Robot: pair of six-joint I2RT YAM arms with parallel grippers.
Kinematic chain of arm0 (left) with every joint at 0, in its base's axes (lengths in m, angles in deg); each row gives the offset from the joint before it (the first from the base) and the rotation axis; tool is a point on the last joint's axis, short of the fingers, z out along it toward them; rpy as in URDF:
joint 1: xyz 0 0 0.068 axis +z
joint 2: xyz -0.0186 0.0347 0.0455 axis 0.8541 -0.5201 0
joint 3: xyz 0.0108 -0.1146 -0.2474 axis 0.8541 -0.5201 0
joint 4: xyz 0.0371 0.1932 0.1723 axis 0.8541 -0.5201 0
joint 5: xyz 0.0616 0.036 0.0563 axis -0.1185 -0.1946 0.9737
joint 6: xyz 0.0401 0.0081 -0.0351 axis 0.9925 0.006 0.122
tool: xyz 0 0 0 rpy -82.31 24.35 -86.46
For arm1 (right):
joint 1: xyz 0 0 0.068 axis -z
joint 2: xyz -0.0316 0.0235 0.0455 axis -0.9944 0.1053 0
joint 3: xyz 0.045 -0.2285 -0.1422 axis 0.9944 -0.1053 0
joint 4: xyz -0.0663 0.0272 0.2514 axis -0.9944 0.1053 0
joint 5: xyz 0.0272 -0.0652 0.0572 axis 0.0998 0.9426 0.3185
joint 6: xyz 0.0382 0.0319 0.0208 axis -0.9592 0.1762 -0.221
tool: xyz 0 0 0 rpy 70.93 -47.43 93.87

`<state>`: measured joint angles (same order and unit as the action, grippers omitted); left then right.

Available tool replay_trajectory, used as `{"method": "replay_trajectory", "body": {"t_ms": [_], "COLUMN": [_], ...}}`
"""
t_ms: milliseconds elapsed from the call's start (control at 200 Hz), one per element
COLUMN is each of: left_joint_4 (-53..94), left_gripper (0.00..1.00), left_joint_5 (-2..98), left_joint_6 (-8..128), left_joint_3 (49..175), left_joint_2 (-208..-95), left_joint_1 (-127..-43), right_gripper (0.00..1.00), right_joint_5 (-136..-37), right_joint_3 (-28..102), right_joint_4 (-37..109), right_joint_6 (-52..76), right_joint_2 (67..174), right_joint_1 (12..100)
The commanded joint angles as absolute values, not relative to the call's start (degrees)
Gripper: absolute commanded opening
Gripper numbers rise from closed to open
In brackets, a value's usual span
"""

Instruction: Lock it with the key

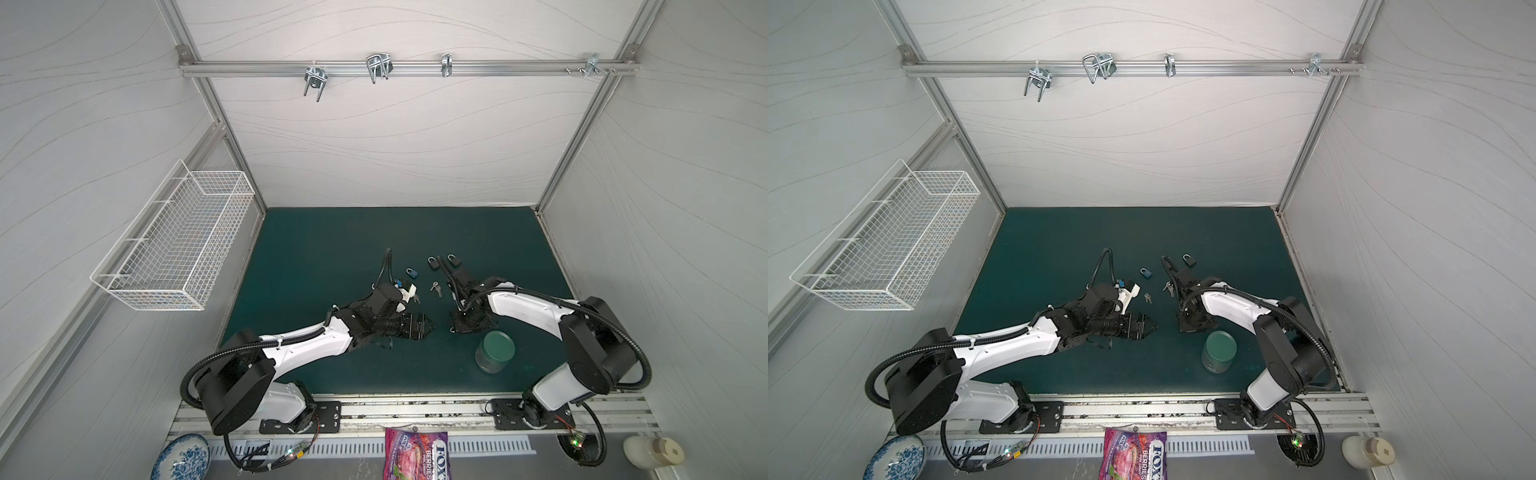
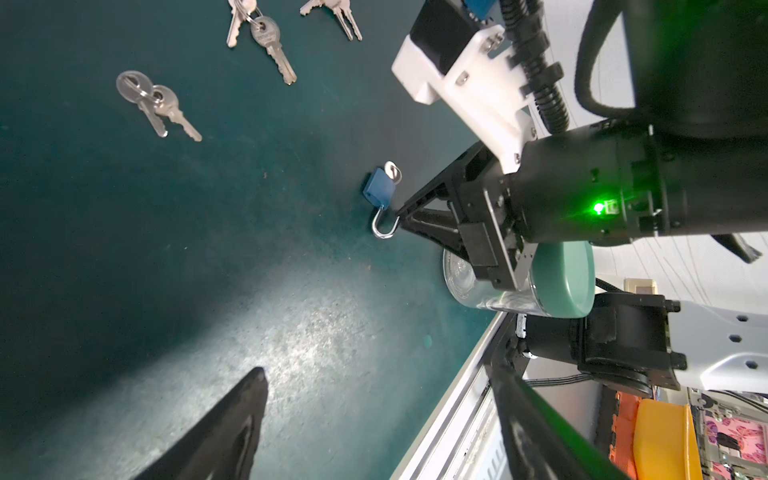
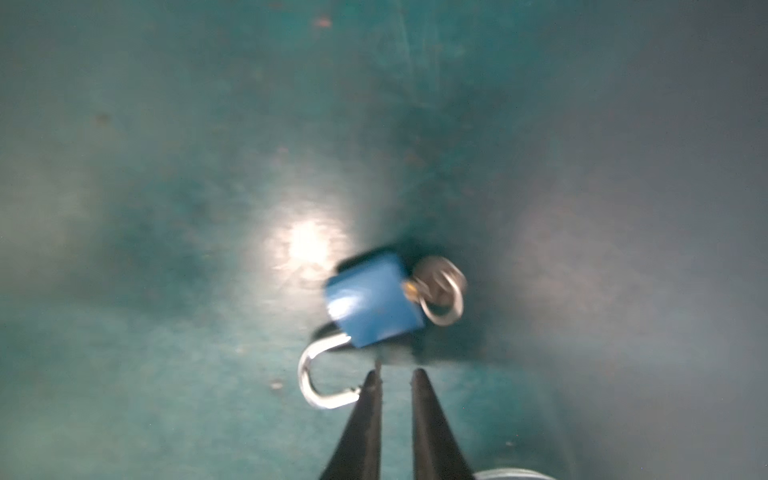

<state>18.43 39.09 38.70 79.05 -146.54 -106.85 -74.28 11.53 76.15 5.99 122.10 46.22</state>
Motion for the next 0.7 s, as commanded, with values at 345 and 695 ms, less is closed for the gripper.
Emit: {"method": "replay_trajectory", "body": {"t_ms": [345, 695], "left_joint_4": [18.7, 16.4], "left_gripper": [0.82, 0.81], "left_joint_5": [43.0, 36.9], "left_joint_6": [36.4, 36.3], "left_joint_3": [76.9, 73.1], "left_joint_2": [-141.4, -133.6], "left_joint_1": [-104.8, -93.3], "right_gripper": [0.42, 0.72], "right_joint_5": [-71.3, -76.4], "right_joint_3": [13.8, 16.2], "right_joint_4": [76.5, 75.1], "right_joint_6": [9.8, 17.4], "right_joint_2": [119.2, 123.5], "right_joint_1": [45.7, 48.5]}}
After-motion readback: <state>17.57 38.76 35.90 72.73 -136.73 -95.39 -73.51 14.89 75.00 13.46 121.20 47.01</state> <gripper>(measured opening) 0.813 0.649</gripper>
